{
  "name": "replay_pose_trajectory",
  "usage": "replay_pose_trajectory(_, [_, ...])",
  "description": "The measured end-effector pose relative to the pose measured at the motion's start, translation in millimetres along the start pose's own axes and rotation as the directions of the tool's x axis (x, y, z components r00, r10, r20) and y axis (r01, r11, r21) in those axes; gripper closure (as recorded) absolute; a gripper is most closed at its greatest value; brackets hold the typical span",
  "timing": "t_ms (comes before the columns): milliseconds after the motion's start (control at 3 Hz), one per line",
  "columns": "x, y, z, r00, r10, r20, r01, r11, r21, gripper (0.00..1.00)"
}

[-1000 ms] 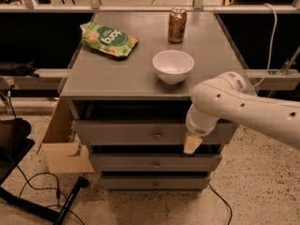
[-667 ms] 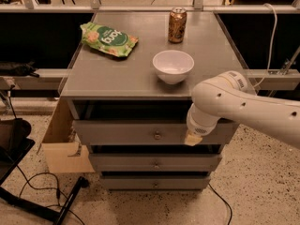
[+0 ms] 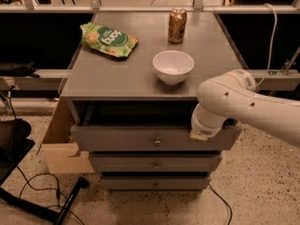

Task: Open top drawer

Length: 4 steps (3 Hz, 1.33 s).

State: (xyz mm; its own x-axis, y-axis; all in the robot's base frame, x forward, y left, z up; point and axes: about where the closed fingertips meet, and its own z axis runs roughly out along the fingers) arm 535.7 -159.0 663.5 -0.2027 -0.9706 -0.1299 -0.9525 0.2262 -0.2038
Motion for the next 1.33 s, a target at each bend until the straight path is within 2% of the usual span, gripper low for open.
replay_pose_trajectory(333, [-0.7,-2.7,-5.2,1.000,0.000,0.000,0.000,1.0000,0.000,1.00])
replay_pose_trajectory(1333, [3.6,-1.9,-8.5,1.000,0.003,-0.006,-0.003,1.0000,-0.009,1.00])
